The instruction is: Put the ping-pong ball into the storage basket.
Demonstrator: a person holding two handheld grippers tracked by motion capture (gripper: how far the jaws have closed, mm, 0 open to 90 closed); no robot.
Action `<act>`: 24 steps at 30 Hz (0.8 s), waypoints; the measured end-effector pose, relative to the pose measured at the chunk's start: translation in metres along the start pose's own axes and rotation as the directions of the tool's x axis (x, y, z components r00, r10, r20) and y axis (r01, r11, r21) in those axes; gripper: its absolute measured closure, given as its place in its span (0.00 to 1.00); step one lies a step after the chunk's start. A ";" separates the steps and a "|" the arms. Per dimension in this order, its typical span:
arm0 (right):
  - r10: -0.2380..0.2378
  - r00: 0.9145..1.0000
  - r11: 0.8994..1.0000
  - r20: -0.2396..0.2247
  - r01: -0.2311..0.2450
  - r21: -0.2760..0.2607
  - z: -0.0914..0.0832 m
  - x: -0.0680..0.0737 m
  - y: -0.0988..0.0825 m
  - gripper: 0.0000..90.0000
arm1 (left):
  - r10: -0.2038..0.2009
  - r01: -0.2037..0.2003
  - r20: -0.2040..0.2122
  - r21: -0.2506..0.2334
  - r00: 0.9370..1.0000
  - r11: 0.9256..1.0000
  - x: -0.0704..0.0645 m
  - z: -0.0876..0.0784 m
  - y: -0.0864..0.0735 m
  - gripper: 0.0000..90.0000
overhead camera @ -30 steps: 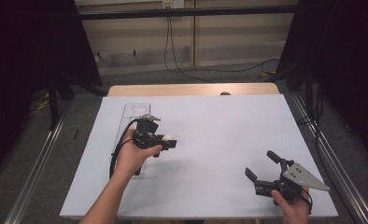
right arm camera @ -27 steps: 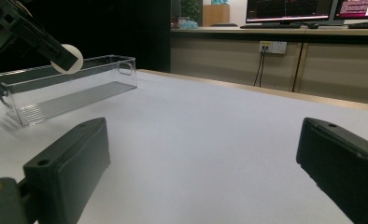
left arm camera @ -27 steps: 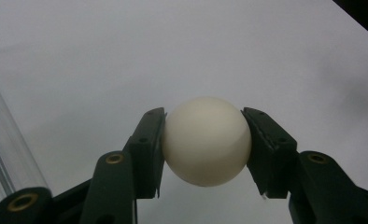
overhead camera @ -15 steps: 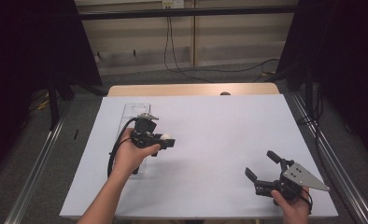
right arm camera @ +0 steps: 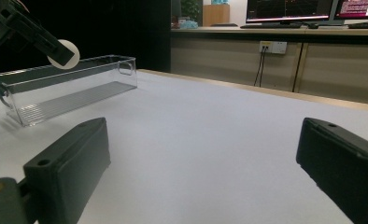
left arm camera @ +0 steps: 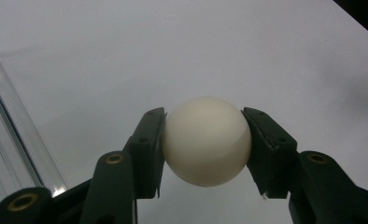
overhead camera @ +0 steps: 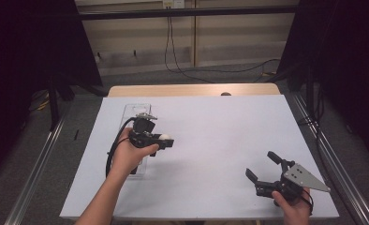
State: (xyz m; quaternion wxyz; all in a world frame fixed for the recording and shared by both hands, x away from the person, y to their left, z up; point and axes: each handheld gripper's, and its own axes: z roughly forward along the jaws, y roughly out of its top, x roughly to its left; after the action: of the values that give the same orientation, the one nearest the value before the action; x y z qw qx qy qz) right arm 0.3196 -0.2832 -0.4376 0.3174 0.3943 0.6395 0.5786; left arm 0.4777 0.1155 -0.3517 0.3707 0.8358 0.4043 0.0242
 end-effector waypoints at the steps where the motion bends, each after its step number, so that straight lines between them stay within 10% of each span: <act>1: 0.000 1.000 1.000 0.000 0.000 0.000 0.000 0.000 0.000 0.03 | 0.002 -0.002 -0.010 -0.009 1.000 1.000 0.000 0.000 0.000 0.57; 24: 0.000 1.000 1.000 0.002 0.000 -0.002 0.000 0.000 0.000 0.03 | 0.004 -0.004 -0.022 -0.002 1.000 1.000 0.005 -0.008 0.003 0.57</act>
State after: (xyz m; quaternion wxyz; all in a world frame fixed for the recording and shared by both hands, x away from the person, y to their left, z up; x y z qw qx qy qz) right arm 0.3200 -0.2830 -0.4378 0.3184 0.3946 0.6387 0.5787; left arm 0.4799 0.1223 -0.3452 0.3673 0.8358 0.4067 0.0345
